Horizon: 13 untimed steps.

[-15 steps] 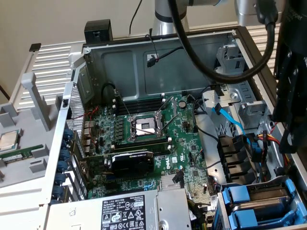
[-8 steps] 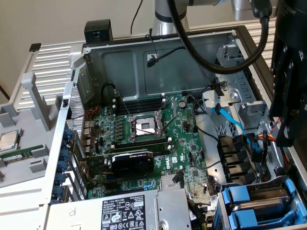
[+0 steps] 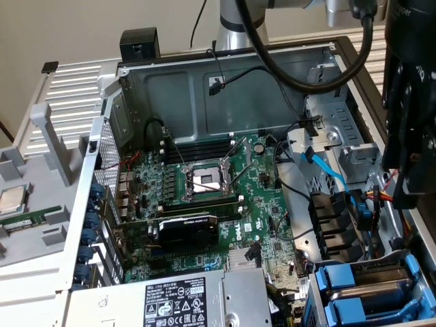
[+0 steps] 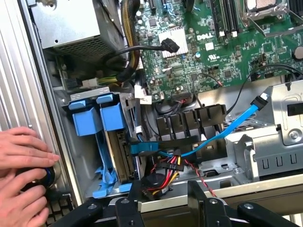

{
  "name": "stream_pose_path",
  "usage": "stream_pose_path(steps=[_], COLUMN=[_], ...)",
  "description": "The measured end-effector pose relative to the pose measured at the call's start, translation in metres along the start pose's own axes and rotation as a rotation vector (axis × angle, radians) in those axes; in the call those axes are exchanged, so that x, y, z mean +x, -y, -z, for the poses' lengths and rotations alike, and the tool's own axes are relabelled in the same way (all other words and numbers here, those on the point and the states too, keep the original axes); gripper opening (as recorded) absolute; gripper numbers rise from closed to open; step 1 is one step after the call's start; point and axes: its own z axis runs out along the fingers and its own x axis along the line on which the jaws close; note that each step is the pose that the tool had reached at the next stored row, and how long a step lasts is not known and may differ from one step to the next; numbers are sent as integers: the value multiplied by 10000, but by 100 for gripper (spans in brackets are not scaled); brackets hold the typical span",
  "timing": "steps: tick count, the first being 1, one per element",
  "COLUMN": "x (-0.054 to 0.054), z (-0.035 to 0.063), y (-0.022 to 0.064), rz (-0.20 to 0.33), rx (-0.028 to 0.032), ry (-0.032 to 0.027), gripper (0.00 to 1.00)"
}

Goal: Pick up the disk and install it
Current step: 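Insert the first disk wire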

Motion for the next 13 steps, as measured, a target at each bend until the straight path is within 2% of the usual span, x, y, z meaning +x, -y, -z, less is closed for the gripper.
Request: stream_pose_path(steps=[2,8,12,13], x=[-1,-15,-52,-56], z=[-18,-108,-111,-112], y=[-16,-65,-74,-77], rz=[-66,-312,-351,-356], rx=[44,44,52,57], ry=[4,-25,-30,-50], gripper=[51,51,51,51])
